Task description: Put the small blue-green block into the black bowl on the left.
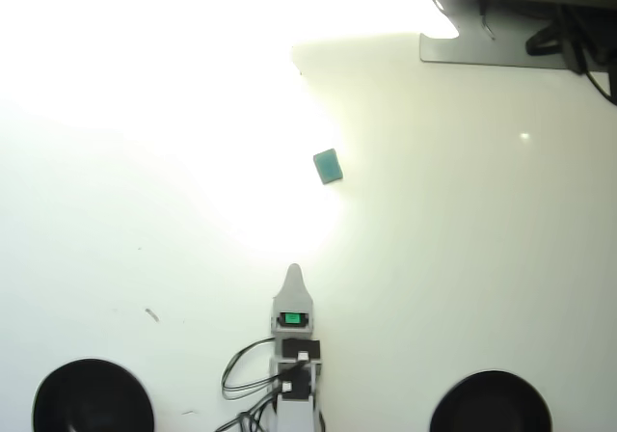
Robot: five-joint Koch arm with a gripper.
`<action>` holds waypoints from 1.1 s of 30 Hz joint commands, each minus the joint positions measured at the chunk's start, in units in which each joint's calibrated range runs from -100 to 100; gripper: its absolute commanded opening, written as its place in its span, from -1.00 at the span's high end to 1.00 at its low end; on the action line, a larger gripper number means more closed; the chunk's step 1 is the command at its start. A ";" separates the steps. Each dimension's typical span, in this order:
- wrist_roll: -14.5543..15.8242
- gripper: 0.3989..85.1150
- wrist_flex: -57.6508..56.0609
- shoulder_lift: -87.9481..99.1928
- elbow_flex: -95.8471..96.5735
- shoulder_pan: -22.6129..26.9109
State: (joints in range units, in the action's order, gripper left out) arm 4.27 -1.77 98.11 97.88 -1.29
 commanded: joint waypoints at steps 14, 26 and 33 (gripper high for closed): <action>0.05 -0.17 0.11 0.29 2.12 0.83; -13.28 -0.14 0.92 1.36 -1.85 -2.05; -19.78 -0.08 11.86 0.29 -5.64 -2.25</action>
State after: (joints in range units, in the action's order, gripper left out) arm -14.38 3.58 98.11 96.40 -3.59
